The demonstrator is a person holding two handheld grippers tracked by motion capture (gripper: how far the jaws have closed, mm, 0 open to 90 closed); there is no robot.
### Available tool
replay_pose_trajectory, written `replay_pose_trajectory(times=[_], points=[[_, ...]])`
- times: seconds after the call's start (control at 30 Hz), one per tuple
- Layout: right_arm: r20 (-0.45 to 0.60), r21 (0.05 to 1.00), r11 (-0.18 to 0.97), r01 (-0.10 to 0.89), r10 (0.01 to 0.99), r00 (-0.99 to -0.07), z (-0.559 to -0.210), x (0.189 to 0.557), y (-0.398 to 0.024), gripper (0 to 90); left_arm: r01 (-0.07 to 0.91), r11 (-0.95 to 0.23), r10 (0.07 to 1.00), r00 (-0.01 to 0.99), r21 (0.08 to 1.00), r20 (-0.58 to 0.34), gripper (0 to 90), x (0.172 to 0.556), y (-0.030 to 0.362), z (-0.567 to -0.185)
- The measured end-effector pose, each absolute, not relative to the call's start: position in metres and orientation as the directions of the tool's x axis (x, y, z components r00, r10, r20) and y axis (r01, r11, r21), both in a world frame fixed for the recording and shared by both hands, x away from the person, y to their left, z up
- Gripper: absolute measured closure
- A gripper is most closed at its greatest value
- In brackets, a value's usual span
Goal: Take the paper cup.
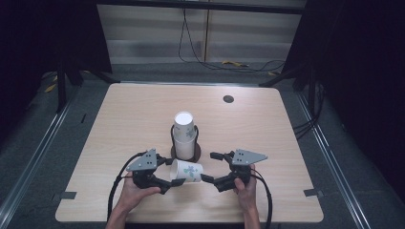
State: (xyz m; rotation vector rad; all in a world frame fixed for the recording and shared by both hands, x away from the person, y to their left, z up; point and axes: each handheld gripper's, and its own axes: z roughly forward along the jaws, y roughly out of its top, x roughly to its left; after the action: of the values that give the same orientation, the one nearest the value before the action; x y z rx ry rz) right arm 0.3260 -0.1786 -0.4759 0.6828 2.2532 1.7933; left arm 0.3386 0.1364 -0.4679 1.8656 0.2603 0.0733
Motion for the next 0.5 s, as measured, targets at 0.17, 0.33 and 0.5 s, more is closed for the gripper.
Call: replay_pose_trajectory(times=[0.17, 0.33, 0.5], points=[[0.099, 0.963, 0.158, 0.22, 0.55, -0.829, -0.479, 0.32, -0.183, 12.7, 0.157, -0.286, 0.253, 0.964, 0.945, -0.084, 29.3, 0.341, 0.146, -0.467], [0.036, 0.973, 0.148, 0.175, 0.656, -0.754, -0.484, 0.312, -0.187, 12.7, 0.161, -0.32, 0.278, 0.958, 0.934, -0.07, 29.0, 0.343, 0.156, -0.466], [0.03, 0.97, 0.151, 0.193, 0.709, -0.705, -0.487, 0.312, -0.188, 12.7, 0.169, -0.338, 0.301, 0.951, 0.926, -0.063, 28.8, 0.344, 0.164, -0.464]])
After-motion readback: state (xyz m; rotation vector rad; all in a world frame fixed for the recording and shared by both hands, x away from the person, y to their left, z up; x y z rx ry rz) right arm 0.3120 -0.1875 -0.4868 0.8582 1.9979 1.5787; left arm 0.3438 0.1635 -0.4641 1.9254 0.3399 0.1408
